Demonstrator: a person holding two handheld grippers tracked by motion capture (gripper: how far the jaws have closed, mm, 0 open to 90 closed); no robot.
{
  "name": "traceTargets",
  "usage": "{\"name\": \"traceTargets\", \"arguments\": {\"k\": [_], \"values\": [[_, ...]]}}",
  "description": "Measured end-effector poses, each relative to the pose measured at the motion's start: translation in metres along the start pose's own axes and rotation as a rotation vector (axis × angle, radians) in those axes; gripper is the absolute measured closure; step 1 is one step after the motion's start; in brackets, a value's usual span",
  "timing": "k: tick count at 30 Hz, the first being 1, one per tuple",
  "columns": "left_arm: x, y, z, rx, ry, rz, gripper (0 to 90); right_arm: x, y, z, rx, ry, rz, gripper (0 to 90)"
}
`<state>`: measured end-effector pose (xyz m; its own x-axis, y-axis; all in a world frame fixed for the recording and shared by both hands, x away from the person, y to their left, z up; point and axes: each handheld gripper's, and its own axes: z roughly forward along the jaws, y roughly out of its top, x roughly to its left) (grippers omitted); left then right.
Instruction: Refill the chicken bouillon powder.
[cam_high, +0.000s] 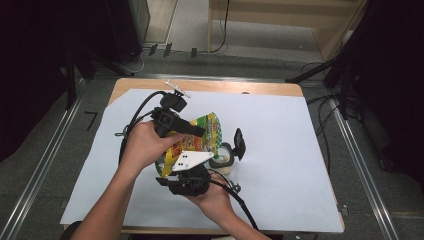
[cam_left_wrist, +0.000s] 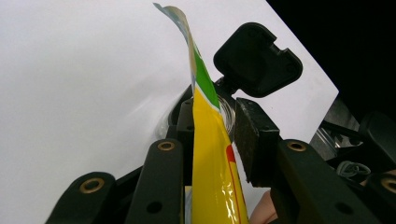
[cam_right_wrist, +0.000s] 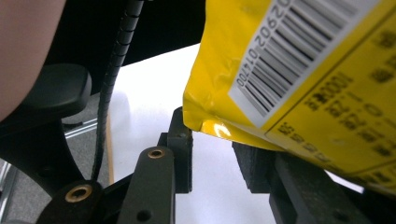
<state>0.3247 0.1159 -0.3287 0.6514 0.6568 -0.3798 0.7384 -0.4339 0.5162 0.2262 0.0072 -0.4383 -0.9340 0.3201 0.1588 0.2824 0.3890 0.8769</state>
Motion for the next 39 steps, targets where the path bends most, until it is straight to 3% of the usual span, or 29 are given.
{"name": "traceTargets", "arguments": {"k": [17,39], "values": [[-0.0019,-0.0002,0.0007,-0.002,0.01,0.008,72.3,-0.0022,-0.0023,0.0008,0.005,-0.017,-0.019,70.4],[-0.0013,0.0044,0.0067,0.007,0.001,0.012,72.1,-0.0019,-0.0026,-0.0048,0.004,-0.026,-0.001,70.6]]}}
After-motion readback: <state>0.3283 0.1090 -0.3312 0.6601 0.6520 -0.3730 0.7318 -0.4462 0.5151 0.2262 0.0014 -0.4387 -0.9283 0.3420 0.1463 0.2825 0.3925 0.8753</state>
